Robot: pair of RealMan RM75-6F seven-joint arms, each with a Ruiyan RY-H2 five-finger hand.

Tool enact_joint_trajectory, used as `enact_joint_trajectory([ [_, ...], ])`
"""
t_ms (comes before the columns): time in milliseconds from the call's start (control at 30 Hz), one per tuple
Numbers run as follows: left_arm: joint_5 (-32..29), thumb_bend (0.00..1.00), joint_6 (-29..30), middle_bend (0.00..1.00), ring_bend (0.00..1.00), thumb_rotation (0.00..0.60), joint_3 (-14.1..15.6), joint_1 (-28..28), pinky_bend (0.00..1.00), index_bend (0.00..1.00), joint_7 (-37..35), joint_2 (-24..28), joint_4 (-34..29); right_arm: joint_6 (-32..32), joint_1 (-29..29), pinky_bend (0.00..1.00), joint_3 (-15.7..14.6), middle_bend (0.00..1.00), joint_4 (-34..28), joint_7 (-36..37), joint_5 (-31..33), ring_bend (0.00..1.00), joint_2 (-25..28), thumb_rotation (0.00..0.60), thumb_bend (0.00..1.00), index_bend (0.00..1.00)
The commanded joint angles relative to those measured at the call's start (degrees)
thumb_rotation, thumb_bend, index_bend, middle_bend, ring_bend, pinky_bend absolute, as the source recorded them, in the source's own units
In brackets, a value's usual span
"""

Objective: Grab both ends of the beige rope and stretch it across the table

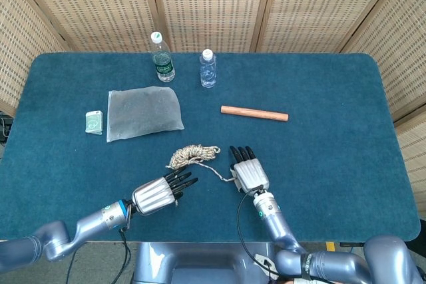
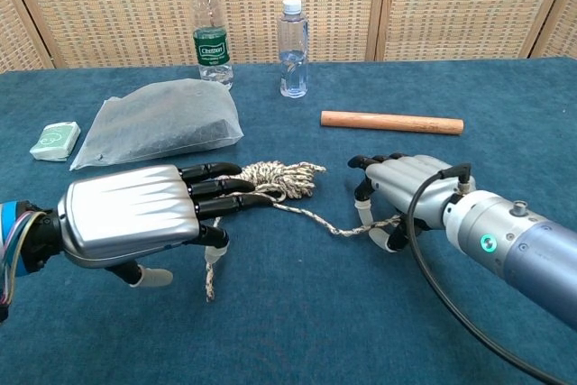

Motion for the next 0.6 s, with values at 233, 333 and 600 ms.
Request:
enact_joint_trajectory([
  [233,-2.2,0.29,-1.6,0.00,0.00,0.600,0.5,-1.8,0.00,0.46,0.4,-3.4,1.8,-0.2,0.1,0.00,0.2,0.00,0.1,-0.2,0.3,0.00,-0.1,0.600,0.44,0.70],
  [333,-2.8,0.31,-2.2,0.00,0.00,0.600,0.9,-2.3,0.00,0.47,0.6,-4.0,2.3,-0.4,0.2,0.00,0.3,0.00,0.2,-0.2,0.5,0.00,0.0,0.600,0.44,0.70],
  [600,-4.3,0.38,-2.8,0.00,0.00,0.600,1.9,-3.0,0.00,0.50,0.7,-5.4,2.9,-0.7,0.3,0.00,0.4,0.00,0.3,0.0,0.8,0.00,0.0,0.600,0.44,0.70],
])
